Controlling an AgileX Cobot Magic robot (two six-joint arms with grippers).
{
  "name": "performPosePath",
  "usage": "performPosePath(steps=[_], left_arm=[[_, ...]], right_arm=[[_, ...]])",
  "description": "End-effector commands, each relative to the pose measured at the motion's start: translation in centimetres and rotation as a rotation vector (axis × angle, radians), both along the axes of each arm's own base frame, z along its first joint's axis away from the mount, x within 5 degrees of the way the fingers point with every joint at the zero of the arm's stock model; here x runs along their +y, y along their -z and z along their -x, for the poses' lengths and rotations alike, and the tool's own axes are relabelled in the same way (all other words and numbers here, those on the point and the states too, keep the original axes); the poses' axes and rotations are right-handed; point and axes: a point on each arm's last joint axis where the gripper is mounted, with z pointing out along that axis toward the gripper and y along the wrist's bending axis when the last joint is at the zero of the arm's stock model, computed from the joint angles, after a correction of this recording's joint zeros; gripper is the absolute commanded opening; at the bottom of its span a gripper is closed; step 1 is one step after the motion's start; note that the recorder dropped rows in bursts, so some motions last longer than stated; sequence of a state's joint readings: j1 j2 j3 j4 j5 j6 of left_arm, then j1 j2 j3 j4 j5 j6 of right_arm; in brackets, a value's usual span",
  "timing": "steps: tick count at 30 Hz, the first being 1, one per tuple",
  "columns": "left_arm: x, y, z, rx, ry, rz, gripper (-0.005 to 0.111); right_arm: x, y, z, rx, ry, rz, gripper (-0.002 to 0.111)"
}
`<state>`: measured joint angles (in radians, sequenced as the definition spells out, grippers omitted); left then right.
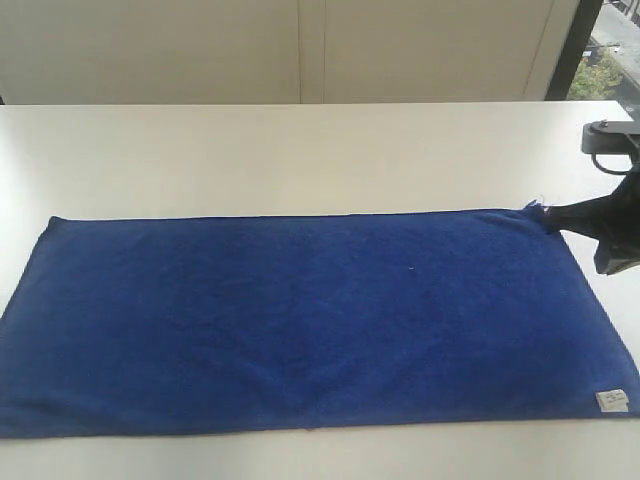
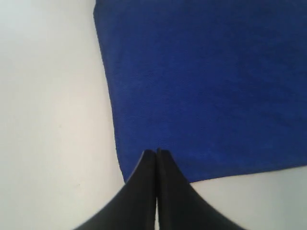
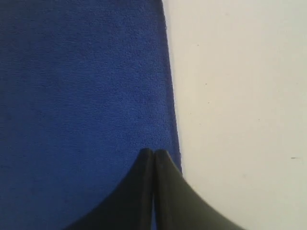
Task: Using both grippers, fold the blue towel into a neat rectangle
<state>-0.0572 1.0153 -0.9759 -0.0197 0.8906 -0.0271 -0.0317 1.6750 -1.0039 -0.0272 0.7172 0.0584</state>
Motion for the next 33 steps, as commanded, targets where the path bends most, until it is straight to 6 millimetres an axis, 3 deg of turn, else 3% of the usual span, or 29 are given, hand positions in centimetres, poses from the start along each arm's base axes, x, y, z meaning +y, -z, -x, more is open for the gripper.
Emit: performPosePath(steps=[1, 6, 11, 15, 23, 33], left_arm=[[0.7, -0.2, -0.4, 0.041, 0.007, 0.089, 0.0], [-0.5, -0.7, -2.1, 0.061, 0.155, 0.283, 0.0], [1.7, 0.6, -3.0, 0.139, -0.046, 0.121, 0.0], [3.4, 0.6, -2.5, 0.158, -0.221, -0.01, 0.0], [3.4, 0.5, -2.5, 0.147, -0.211, -0.022, 0.0], [3.5, 0.4, -2.9, 0.099, -0.212, -0.022, 0.0]], right_arm=[[-0.3, 0.9, -0.4, 0.011, -0.005, 0.005, 0.0], [-0.3, 1.0, -0.4, 0.015, 0.0, -0.002, 0.0], [-0.3, 1.1, -0.4, 0.009, 0.001, -0.002, 0.001], [-0.3, 1.9, -0.4, -0.005, 0.001, -0.002, 0.012], [-0.3, 4.3, -0.5, -0.006, -0.001, -0.003, 0.037], [-0.8, 6.2, -1.2, 0.009, -0.057, 0.04, 0.04]])
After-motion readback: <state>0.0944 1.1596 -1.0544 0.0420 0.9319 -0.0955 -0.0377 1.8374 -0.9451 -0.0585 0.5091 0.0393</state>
